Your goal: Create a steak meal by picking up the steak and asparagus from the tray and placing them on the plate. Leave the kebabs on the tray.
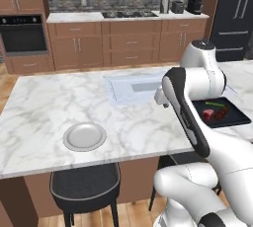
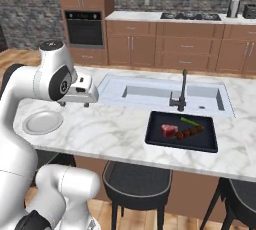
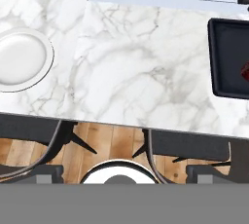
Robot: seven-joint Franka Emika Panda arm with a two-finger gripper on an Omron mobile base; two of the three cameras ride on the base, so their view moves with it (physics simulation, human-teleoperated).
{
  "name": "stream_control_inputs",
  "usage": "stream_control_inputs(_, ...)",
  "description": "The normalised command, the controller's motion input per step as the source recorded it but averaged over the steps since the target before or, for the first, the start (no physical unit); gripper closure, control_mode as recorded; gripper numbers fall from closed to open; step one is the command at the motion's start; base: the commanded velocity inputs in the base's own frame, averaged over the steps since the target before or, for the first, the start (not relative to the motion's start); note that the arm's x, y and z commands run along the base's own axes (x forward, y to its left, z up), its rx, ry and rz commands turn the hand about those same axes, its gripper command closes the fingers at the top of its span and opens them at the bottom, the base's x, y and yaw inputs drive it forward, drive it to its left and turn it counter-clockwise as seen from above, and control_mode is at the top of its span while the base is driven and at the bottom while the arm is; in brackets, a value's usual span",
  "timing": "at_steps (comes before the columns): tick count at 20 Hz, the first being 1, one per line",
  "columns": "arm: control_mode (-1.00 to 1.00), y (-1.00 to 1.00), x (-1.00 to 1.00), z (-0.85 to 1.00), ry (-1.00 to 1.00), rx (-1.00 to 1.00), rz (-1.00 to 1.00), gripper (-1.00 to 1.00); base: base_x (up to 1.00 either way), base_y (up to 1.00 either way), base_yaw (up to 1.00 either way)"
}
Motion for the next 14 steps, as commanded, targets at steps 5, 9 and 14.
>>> stream_control_inputs(5,1.00,0.00,0.00,0.00,0.00,0.00,0.00,-1.00,0.70,0.00,0.00)
stream_control_inputs(9,1.00,0.00,0.00,0.00,0.00,0.00,0.00,-1.00,0.68,0.00,0.00)
stream_control_inputs(14,-1.00,0.00,0.10,0.00,0.00,0.00,0.00,-1.00,0.28,0.00,0.00)
